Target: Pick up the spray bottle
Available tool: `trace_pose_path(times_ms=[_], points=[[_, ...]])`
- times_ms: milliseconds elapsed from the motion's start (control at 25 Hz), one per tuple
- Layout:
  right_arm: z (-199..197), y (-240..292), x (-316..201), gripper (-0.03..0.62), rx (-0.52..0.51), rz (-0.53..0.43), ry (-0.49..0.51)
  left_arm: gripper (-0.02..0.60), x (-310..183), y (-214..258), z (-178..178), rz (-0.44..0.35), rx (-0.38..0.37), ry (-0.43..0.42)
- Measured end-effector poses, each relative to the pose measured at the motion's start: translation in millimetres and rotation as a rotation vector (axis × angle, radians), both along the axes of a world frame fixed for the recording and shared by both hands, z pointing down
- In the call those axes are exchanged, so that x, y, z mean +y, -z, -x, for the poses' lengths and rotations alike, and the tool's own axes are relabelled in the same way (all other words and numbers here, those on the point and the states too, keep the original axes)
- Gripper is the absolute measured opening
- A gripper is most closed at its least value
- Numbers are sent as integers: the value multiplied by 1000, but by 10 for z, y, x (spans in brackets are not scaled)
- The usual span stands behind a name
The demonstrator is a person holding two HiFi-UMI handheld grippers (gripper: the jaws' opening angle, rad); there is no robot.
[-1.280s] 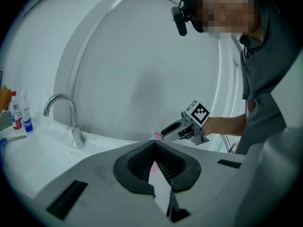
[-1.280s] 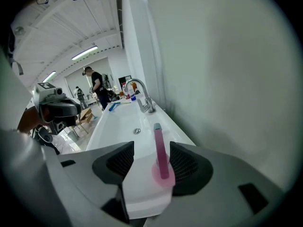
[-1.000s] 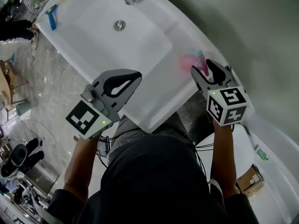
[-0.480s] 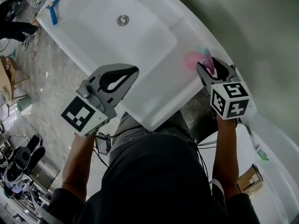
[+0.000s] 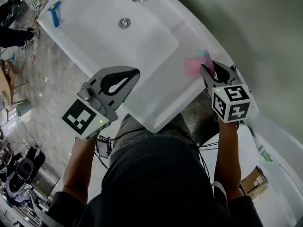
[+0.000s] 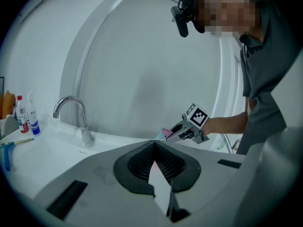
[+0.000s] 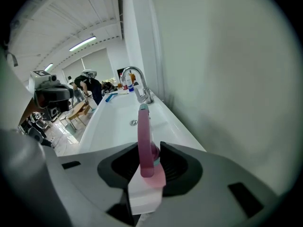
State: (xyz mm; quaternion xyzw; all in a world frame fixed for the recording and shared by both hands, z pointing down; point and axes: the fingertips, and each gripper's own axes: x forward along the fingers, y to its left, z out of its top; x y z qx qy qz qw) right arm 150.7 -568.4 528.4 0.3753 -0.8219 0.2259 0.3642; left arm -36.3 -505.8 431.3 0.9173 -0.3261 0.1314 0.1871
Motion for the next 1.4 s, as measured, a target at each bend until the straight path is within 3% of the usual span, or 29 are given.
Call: trace_pose_path(times_ms=[960,1400], points=[[293,1313,678,129,-48,-227,-70,3,503,585,295,-142,64,-100],[525,1564,1062,129,-37,-280,-115,3,710,720,454,-189,97,-175]])
